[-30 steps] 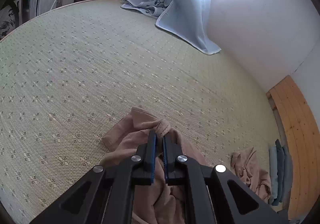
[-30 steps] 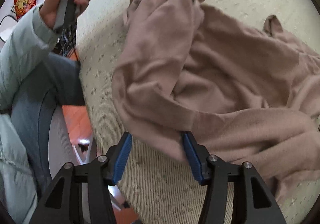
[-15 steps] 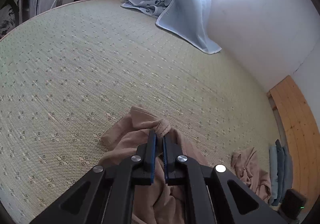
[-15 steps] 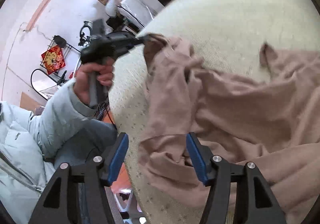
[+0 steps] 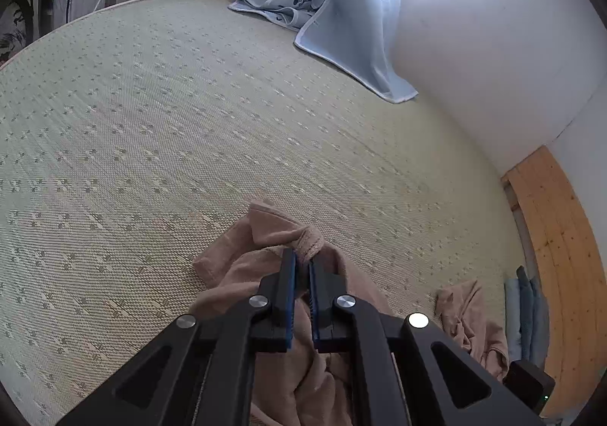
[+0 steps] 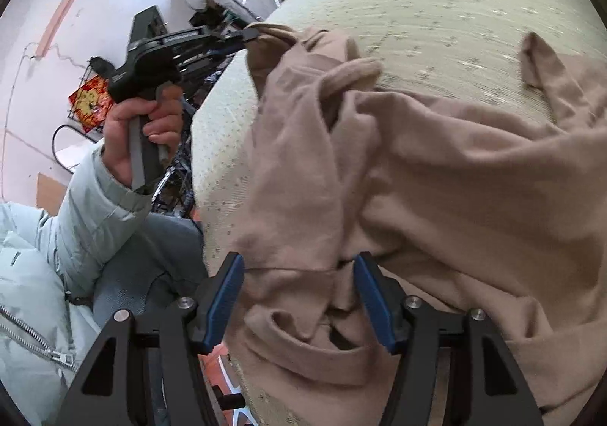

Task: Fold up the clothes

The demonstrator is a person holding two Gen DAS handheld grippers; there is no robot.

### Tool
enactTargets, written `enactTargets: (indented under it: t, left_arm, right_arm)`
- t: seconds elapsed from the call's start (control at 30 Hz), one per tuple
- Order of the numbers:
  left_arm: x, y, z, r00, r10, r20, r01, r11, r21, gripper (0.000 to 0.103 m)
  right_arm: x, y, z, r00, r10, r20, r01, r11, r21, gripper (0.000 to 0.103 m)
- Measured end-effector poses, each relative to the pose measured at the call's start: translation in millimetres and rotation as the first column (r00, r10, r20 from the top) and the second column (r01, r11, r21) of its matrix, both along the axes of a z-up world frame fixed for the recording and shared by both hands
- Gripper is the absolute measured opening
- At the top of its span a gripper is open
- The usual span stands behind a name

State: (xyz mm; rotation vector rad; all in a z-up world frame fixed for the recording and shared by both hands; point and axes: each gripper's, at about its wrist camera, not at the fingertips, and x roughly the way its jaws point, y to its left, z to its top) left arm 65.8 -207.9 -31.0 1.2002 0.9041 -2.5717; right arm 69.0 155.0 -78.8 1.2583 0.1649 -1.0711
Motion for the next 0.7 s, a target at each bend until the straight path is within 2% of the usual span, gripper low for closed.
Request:
enactTargets:
  t: [0.23, 0.43, 0.5, 0.53, 0.57, 0.63, 0.7]
  left_arm:
    - [7.9, -9.1, 2.9, 1.000, 0.026, -0.006, -0.026, 1.000, 0.005, 0.005]
    - [12.8, -9.2, 3.7, 1.000, 0.026, -0.007, -0.027, 1.000, -0.003, 0.005]
    - [13.3, -8.9, 4.1, 1.000, 0.026, -0.008, -0.026, 1.000, -0.003, 0.005]
    - [13.5, -8.8, 4.2, 1.000, 0.026, -0.008, -0.026, 1.000, -0.003, 0.005]
    - [13.8, -8.6, 4.4, 1.000, 0.025, -0.009, -0.025, 1.000, -0.003, 0.005]
    - [14.2, -8.3, 4.7, 1.000, 0.025, -0.010, -0.025, 1.000, -0.002, 0.005]
    - [14.7, -8.1, 5.1, 1.000, 0.024, -0.012, -0.024, 1.000, -0.002, 0.005]
  right_arm:
    - [4.5, 12.2, 25.3, 0.996, 0.070, 0.058, -0.062, 0.990, -0.124, 0.065]
    - [-2.7, 8.4, 20.9, 1.000, 0.012, 0.026, -0.009, 0.995, -0.098, 0.063]
    - [-1.8, 2.5, 21.6, 1.000, -0.004, 0.008, 0.005, 0.995, -0.095, 0.053]
    - [-2.0, 1.2, 22.5, 1.000, -0.016, -0.009, 0.015, 0.996, -0.094, 0.040]
    - [-2.9, 0.7, 22.6, 1.000, -0.024, -0.020, 0.022, 0.996, -0.089, 0.033]
    - [-5.2, 0.8, 22.0, 0.999, -0.035, -0.030, 0.032, 0.996, -0.083, 0.030]
    - [-5.2, -0.1, 21.4, 0.997, -0.044, -0.056, 0.040, 0.996, -0.074, 0.023]
